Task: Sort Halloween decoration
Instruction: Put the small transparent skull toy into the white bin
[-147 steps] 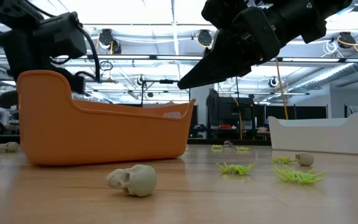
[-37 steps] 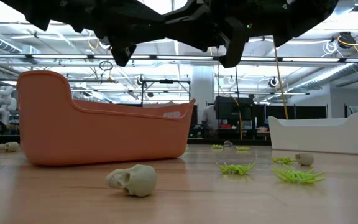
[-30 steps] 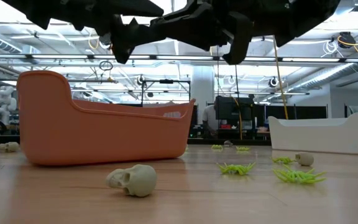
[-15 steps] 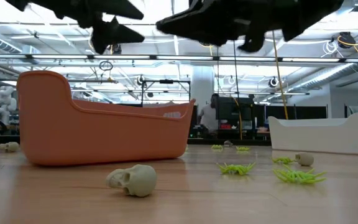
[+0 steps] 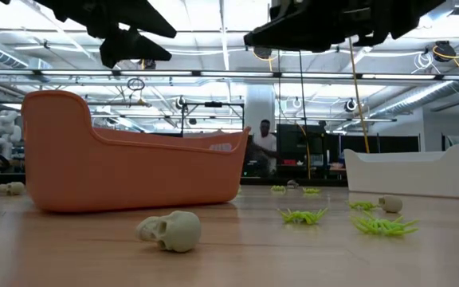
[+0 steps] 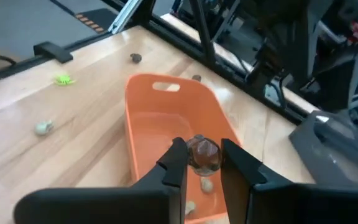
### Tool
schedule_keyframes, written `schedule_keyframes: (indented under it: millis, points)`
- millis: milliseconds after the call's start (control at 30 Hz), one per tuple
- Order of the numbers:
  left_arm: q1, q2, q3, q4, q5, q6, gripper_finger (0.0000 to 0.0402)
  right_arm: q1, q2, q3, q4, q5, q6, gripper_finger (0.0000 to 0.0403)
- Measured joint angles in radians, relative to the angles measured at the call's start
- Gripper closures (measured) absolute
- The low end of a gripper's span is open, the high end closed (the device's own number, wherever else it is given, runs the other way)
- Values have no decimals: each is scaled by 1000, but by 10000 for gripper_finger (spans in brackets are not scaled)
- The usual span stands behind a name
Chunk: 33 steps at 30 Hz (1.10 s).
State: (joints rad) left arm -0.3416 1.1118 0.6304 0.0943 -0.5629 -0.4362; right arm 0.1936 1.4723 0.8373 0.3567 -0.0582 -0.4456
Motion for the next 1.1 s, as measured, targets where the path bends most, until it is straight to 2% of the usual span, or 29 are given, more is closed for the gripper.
schedule_keyframes:
  millis: [233,600,900,1100]
  points:
    - [0,0,0,0,-3,-2,153,5,-17,-12,63,6,-159,359]
    - [-1,1,0,-43,4,-20,153,5,-21,-12,81,8,-714,358]
    - [-19,1,0,-83,6,-29,153,5,-21,-12,89,10,-799,356]
    - [-19,1,0,-83,6,-28,153,4,-21,-12,89,58,-884,356]
